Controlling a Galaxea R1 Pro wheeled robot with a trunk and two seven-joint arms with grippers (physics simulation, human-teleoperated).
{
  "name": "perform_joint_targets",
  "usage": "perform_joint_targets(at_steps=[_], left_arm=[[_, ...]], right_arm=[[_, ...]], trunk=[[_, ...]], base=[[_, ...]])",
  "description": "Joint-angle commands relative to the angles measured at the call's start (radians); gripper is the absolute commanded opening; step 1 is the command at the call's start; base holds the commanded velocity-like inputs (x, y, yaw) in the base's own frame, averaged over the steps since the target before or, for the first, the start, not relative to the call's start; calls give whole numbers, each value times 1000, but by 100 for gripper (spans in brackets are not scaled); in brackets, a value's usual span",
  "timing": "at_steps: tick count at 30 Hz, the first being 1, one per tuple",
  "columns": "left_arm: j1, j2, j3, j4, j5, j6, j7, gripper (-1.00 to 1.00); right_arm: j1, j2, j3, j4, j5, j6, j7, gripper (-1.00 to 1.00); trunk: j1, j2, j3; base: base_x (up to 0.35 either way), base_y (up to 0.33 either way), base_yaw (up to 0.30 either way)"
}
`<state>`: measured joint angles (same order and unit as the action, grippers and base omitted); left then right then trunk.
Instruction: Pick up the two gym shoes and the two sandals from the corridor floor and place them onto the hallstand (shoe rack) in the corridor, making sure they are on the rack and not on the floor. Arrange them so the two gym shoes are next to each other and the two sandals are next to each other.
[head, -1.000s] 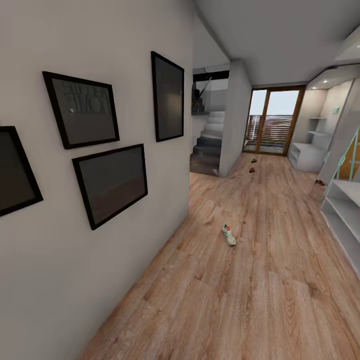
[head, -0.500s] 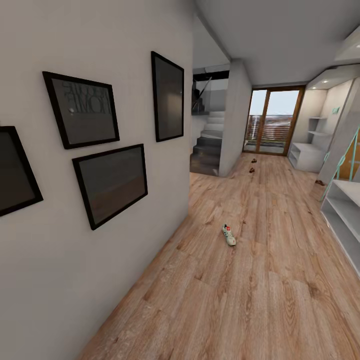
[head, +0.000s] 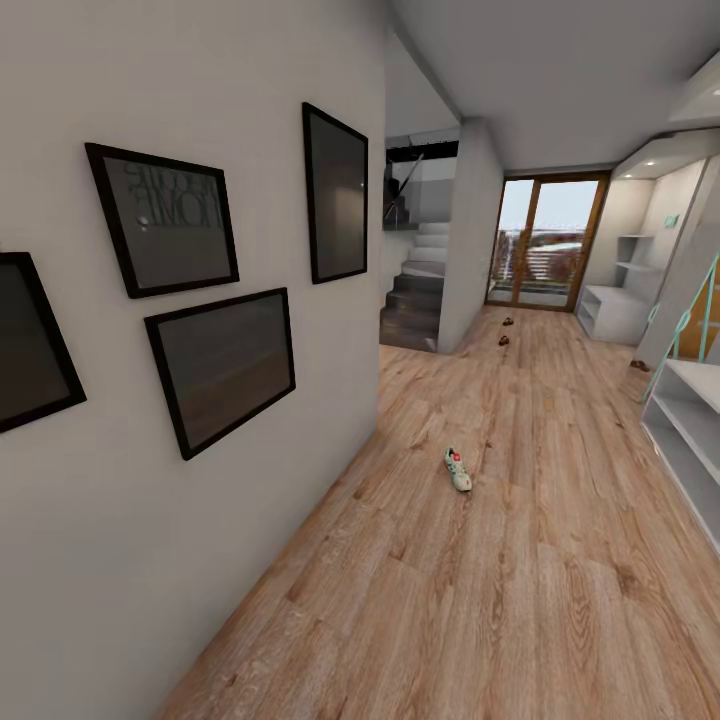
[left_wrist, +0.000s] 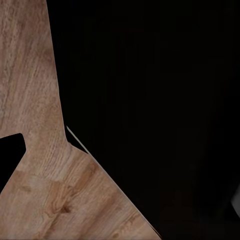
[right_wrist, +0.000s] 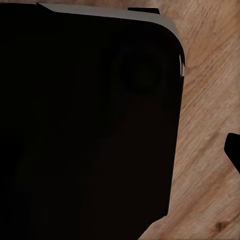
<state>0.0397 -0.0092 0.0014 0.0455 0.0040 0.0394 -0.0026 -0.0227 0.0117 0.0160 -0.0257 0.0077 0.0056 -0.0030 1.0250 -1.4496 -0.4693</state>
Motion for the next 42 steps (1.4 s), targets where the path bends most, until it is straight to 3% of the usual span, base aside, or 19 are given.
perform_joint_targets(at_steps=[1, 13, 27, 42], left_arm=[[0, 0, 0, -1, 0, 3, 0, 100], [-2, 8, 0, -4, -2, -5, 1, 100], [-14, 73, 5, -58, -1, -7, 1, 100], [-24, 83, 2, -130, -2, -7, 1, 100]], right_arm=[[0, 0, 1, 0, 1, 1, 0, 100], [0, 3, 0, -2, -3, 1, 0, 100], [0, -1, -6, -23, -5, -1, 2, 100], [-1, -5, -7, -45, -3, -2, 0, 100]], trunk=[[0, 0, -1], [0, 0, -1], [0, 0, -1], [0, 0, -1]], base=[[0, 0, 0], [-82, -58, 0], [-215, -179, 0], [-204, -215, 0]])
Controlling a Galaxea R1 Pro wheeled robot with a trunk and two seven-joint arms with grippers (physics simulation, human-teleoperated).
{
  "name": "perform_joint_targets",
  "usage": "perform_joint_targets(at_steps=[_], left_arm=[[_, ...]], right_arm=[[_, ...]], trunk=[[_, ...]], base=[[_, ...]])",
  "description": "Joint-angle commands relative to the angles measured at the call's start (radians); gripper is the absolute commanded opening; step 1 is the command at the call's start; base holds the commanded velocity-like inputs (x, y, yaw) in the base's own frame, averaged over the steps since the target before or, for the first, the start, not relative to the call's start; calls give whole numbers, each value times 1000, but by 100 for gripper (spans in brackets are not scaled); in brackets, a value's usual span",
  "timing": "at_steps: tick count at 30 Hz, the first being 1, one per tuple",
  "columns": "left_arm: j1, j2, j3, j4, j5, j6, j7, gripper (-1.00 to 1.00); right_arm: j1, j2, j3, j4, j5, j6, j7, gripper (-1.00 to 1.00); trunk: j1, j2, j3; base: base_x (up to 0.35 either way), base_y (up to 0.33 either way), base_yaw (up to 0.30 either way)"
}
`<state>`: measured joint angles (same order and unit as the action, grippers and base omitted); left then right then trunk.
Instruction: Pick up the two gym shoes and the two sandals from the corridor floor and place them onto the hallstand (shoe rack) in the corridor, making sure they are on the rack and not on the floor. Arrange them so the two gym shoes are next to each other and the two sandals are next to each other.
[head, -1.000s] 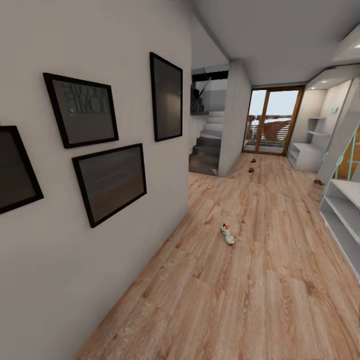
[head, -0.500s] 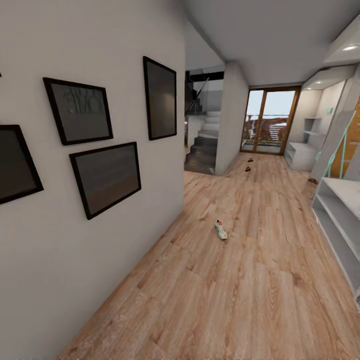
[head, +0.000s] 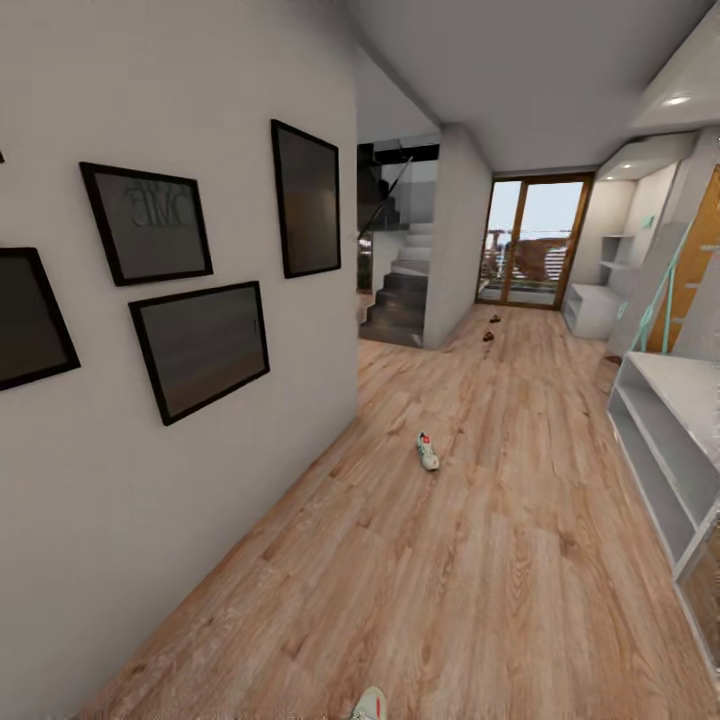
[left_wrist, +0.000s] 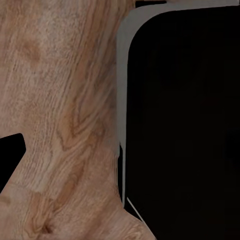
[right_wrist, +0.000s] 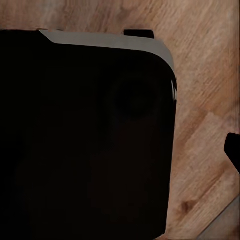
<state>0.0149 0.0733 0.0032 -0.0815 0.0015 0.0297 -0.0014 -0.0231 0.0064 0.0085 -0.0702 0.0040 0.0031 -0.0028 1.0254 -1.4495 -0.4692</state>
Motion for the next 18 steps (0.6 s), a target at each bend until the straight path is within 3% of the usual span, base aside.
perform_joint_targets(at_steps=[1, 10, 18], left_arm=[[1, 0, 0, -7, 0, 3, 0, 100], [0, 2, 0, -35, 0, 2, 0, 100], [-1, 25, -1, -111, -2, 0, -1, 100]], right_arm=[[0, 0, 1, -2, 0, 0, 0, 100], [-1, -6, 2, -62, 2, 0, -1, 100], [-1, -46, 0, -151, 1, -1, -2, 100]], trunk=[[0, 0, -1], [0, 0, -1], [0, 0, -1]], base=[[-221, -205, 0], [-223, -172, 0], [-107, -59, 0]])
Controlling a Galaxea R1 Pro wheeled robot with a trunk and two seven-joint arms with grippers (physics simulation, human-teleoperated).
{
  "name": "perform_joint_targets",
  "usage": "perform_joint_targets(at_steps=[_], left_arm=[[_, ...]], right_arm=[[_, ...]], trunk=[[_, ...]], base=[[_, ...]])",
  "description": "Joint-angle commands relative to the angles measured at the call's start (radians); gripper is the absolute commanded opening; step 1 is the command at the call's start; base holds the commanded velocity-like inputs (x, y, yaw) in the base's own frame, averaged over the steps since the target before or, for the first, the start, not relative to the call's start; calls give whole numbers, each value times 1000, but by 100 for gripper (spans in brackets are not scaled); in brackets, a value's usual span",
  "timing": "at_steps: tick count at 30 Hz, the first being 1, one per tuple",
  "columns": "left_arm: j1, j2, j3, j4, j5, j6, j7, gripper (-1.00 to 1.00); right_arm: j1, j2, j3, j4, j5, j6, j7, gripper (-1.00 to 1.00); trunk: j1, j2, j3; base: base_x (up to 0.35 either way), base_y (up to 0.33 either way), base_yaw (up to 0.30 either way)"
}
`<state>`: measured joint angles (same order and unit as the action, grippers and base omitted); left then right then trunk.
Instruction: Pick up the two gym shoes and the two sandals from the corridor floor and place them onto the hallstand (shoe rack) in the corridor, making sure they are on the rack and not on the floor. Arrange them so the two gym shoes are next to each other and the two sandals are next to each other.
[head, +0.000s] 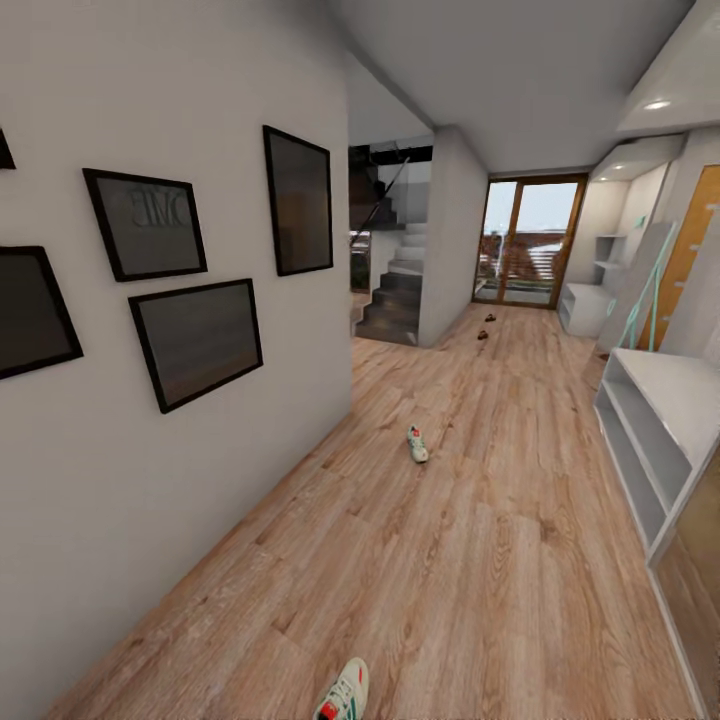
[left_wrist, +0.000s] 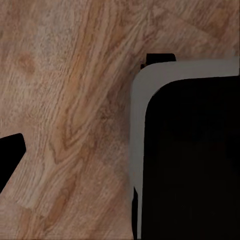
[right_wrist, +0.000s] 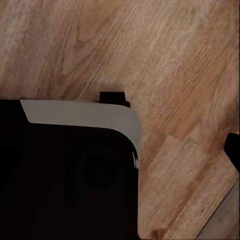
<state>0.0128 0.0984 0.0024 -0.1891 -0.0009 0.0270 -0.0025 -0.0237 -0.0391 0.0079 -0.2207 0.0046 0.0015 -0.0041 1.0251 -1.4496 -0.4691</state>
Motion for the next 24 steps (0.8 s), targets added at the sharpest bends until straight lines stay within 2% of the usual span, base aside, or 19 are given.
perform_joint_targets(at_steps=[1, 3, 5, 6, 9, 10, 11, 19, 20, 24], left_arm=[[0, 5, 1, -17, 0, 3, 0, 100], [-1, 9, 1, -32, 0, 3, -1, 100], [-10, 20, 1, -83, 0, 6, -4, 100], [-46, 27, 1, -149, 0, 14, -8, 100], [-78, 27, 1, -168, 1, 16, -9, 100], [-127, 21, 1, -179, 2, 17, -11, 100], [-150, 19, 1, -182, 3, 17, -12, 100], [-222, -1, 2, -186, 5, 9, -14, 100], [-238, -11, 3, -188, 9, 6, -14, 100], [-245, -15, 6, -189, 13, 3, -14, 100]], right_arm=[[0, -7, 1, -17, 0, 0, 0, 100], [0, -12, 1, -33, 0, 0, 0, 100], [-1, -27, -1, -83, -1, -1, -1, 100], [-1, -39, -2, -160, -1, -28, -2, 100], [-1, -42, -3, -202, -1, -65, -2, 100], [-3, -44, -3, -253, -1, -110, -2, 100], [-5, -44, -3, -278, -2, -123, -2, 100], [-7, -43, -2, -384, -6, -145, 1, 100], [-7, -43, -2, -453, -14, -147, 4, 100], [-8, -42, 0, -495, -23, -149, 7, 100]], trunk=[[0, 0, -1], [0, 0, -1], [0, 0, -1], [0, 0, -1], [0, 0, -1], [0, 0, -1], [0, 0, -1], [0, 0, -1], [0, 0, -1], [0, 0, -1]], base=[[-35, -19, 0], [-29, -16, 0], [-16, -9, 0], [-5, -3, 0], [-3, -2, 0], [0, 0, 0], [0, 0, 0], [0, 0, 0], [0, 0, 0], [0, 0, 0]])
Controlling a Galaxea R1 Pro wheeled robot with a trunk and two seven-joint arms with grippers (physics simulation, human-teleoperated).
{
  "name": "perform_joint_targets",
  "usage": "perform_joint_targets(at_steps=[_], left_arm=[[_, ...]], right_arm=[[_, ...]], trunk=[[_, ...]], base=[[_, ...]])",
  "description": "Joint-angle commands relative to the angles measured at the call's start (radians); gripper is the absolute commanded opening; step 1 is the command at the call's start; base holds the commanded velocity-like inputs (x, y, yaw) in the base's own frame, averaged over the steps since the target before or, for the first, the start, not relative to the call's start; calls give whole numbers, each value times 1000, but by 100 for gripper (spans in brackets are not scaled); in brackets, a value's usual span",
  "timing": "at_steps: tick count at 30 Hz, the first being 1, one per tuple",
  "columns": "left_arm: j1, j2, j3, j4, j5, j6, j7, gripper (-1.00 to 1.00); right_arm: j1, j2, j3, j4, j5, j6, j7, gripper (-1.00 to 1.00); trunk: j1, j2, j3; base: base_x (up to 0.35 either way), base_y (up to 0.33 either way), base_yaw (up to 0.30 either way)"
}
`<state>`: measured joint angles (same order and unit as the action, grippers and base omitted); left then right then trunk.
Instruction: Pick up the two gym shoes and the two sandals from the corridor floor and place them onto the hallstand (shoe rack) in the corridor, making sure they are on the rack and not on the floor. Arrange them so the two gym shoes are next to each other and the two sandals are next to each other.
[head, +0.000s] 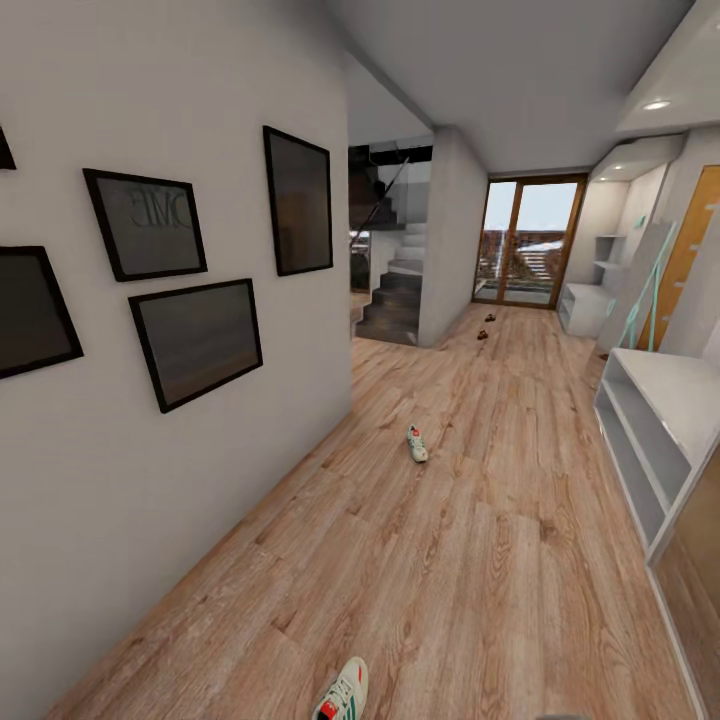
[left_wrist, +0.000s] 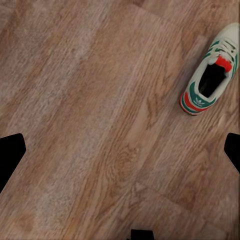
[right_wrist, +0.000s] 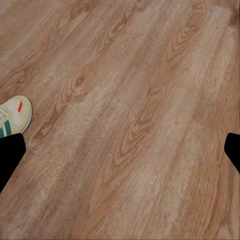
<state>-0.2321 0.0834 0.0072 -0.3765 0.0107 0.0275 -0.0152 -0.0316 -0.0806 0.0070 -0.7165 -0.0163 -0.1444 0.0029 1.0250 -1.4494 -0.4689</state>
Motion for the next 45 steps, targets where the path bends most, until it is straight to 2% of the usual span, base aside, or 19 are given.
perform_joint_targets(at_steps=[1, 9, 19, 45], left_arm=[[-1, 0, 2, -1, 2, 2, -2, 100], [8, 2, 9, 1, 7, -87, -1, 100], [13, -1, 6, 15, 7, -188, 1, 100], [13, -1, 3, 15, 6, -214, 1, 100]], right_arm=[[-1, 0, 1, -3, -2, -3, 1, 100], [-2, 1, 1, 37, -4, -5, -3, 100], [-2, 1, 0, 68, -6, -6, -4, 100], [-2, 5, 2, 64, -7, -12, -6, 100]], trunk=[[0, -1, -1], [0, -1, -1], [0, -1, -1], [0, -1, -1]], base=[[0, 0, 0], [0, 0, -20], [0, 0, -205], [0, 0, -265]])
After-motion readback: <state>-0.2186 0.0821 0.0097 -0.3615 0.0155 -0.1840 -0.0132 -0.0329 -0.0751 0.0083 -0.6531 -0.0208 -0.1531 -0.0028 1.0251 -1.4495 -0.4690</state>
